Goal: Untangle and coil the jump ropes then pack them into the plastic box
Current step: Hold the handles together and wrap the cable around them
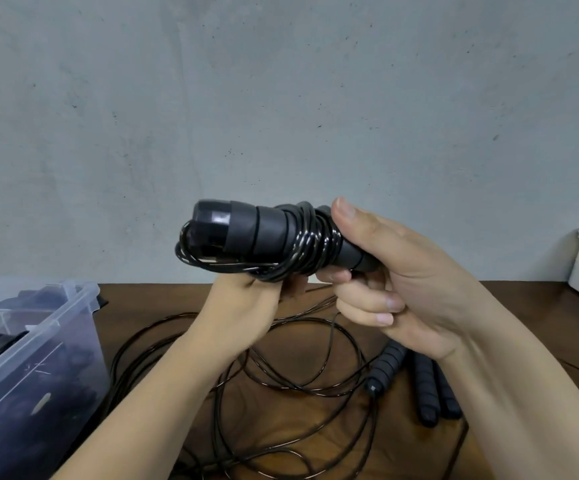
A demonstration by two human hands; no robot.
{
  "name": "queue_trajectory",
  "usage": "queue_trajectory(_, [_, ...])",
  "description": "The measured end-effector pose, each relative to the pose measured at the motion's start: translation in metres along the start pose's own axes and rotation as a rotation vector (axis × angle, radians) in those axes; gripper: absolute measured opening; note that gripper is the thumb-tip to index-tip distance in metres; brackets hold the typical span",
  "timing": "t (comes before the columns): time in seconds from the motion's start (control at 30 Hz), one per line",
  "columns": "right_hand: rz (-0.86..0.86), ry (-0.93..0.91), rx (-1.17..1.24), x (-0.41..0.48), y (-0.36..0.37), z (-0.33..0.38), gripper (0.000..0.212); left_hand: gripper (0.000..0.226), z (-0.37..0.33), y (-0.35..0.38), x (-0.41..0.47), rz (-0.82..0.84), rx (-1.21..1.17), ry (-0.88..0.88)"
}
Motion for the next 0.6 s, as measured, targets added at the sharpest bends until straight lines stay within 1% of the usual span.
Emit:
queue_trajectory(0.03, [-0.004,0.0,0.003,0.0,0.002,0.0,0.045,0.045,-0.004,0.004,0.0,-0.004,-0.027,0.035])
queue_trajectory(0.07, [-0.005,-0.001,0.009,0.0,0.003,0.0,0.043,0.047,-0.009,0.008,-0.002,0.055,-0.017,0.117])
queue_trajectory(0.1, [-0.005,-0.002,0.019,0.0,0.004,0.001,0.041,0.049,-0.018,0.011,-0.003,0.043,-0.036,0.23])
queue_trajectory(0.13, [-0.005,-0.003,0.03,-0.001,0.004,0.003,0.039,0.048,-0.025,0.014,-0.005,0.094,-0.06,0.309])
queue_trajectory(0.17, [-0.007,-0.005,0.04,-0.001,0.004,0.005,0.037,0.044,-0.031,0.015,-0.007,0.131,-0.079,0.368])
queue_trajectory(0.23, [-0.015,-0.009,0.052,-0.002,0.002,0.009,0.038,0.032,-0.036,0.013,-0.005,0.169,-0.112,0.419])
queue_trajectory(0.33, [0.003,-0.002,0.083,-0.003,0.003,0.009,0.038,0.031,-0.038,0.007,0.0,0.228,-0.173,0.431])
queue_trajectory(0.47, [-0.013,0.014,0.068,-0.002,0.003,0.006,0.037,0.013,-0.034,0.003,0.005,0.324,-0.073,0.372])
queue_trajectory(0.5, [-0.031,0.016,0.058,-0.001,0.001,0.006,0.037,0.012,-0.035,0.004,0.003,0.317,-0.018,0.372])
queue_trajectory(0.53, [-0.048,0.018,0.046,-0.001,0.0,0.006,0.037,0.016,-0.037,0.007,0.001,0.294,0.04,0.37])
queue_trajectory(0.6, [-0.068,0.023,0.013,0.0,-0.001,0.004,0.038,0.035,-0.038,0.01,-0.003,0.194,0.111,0.354])
Point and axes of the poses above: each hand's wrist, its own x-axis towards the middle knuckle, its own y-axis out of the palm, z = x × y, the point moved 5 cm from there along x, towards the middle knuckle, and after that the axes turned 12 degrees about -y, right-handed, at the moved point
